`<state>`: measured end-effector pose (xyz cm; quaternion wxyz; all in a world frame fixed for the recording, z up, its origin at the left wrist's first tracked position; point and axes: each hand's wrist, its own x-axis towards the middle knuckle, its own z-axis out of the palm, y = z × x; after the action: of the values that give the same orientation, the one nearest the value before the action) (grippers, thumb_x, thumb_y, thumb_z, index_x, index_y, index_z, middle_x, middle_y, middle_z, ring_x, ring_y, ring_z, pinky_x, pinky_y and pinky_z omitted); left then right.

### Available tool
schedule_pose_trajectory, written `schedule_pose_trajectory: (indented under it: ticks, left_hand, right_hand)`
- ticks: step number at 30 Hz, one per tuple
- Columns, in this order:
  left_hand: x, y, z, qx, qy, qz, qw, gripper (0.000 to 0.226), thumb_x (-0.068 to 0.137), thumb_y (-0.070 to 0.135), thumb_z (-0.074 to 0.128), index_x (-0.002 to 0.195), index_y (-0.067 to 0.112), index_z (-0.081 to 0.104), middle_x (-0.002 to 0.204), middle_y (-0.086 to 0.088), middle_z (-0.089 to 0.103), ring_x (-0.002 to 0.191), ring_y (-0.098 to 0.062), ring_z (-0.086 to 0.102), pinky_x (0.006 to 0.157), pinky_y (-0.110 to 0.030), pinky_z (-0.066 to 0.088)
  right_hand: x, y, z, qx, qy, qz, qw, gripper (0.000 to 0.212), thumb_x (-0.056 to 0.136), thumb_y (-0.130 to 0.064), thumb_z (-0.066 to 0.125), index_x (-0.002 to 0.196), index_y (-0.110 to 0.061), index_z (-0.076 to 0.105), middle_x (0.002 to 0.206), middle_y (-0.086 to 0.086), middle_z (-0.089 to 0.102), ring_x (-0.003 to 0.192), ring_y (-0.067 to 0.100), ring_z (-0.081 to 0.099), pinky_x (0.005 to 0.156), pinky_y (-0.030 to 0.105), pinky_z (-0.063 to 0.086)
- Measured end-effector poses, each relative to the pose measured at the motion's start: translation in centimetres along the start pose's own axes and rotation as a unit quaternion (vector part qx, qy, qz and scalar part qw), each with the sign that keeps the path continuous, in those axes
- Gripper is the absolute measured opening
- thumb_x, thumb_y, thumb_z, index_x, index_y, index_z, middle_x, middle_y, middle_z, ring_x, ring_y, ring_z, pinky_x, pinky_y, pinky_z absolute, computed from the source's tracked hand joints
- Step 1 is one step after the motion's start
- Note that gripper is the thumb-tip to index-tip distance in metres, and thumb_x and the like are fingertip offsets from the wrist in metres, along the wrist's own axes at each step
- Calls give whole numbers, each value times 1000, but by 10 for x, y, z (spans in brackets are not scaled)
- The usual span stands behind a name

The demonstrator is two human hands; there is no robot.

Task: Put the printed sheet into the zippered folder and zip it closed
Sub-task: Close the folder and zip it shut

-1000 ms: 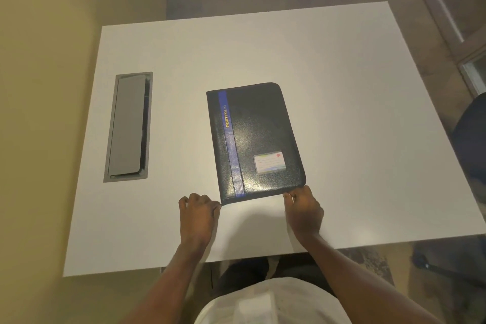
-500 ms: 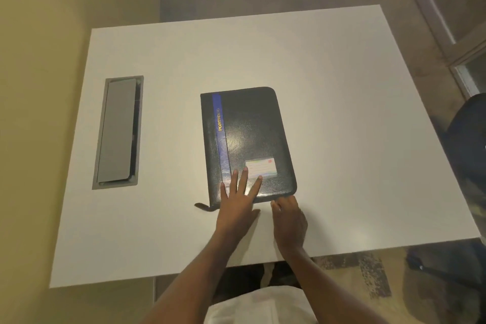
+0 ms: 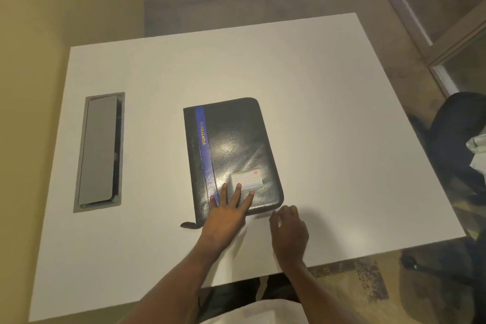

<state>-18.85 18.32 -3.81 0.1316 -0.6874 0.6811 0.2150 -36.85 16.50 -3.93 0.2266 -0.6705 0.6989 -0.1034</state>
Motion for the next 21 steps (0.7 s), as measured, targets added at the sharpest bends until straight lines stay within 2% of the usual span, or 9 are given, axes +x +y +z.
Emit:
schedule_pose_trajectory:
  ticks: [3,6,8,12,17,19,21]
  left_hand:
    - [-6,-2,-8,13,-18,0,1000,72,103,27,55,165,30,20,173,-15,19,154,-56,20,112,-74,34]
    - [-11,-1,-17,52,-41,-3,998,74,88,32,77,156,28,48,161,-16,47,142,-56,46,96,-72,51]
    - [-11,0,-18,58,-54,-7,997,78,76,34,88,148,27,59,152,-16,58,133,-55,56,88,-71,56]
    - [-7,1,-21,37,-39,-13,998,78,62,34,97,136,26,71,141,-16,67,121,-54,65,78,-70,59]
    - [-8,0,-23,22,-35,-14,999,70,70,35,92,136,23,71,139,-19,67,120,-56,65,76,-68,60]
    - [-8,0,-23,37,-32,-9,999,52,83,36,73,134,24,73,139,-18,68,120,-55,66,77,-67,60]
    - [-7,-1,-19,52,-30,4,998,52,87,36,49,131,24,75,137,-17,69,118,-55,67,77,-67,60]
  right_hand:
    - [18,9,-7,-8,13,5,1000,13,97,-19,66,86,-14,63,88,3,61,65,29,62,62,36,51]
    - [41,13,-14,9,18,-8,1000,10,95,-18,70,87,-14,69,90,6,64,65,36,64,61,41,54]
    - [59,14,-17,29,22,-23,999,9,93,-17,75,85,-13,72,89,8,65,67,38,66,62,42,54]
    - [110,0,-22,29,-39,-23,999,11,95,-28,72,92,-18,76,102,5,67,81,35,69,76,43,54]
    - [168,-28,-21,10,-57,-75,995,17,97,-33,69,97,-17,75,108,4,65,84,33,69,81,43,54]
    - [188,-40,-20,-1,-61,-89,994,18,98,-34,67,98,-17,73,110,3,63,85,33,67,83,43,53]
    - [207,-51,-18,-10,-57,-93,994,17,99,-33,66,98,-18,72,110,2,63,86,32,67,83,42,54]
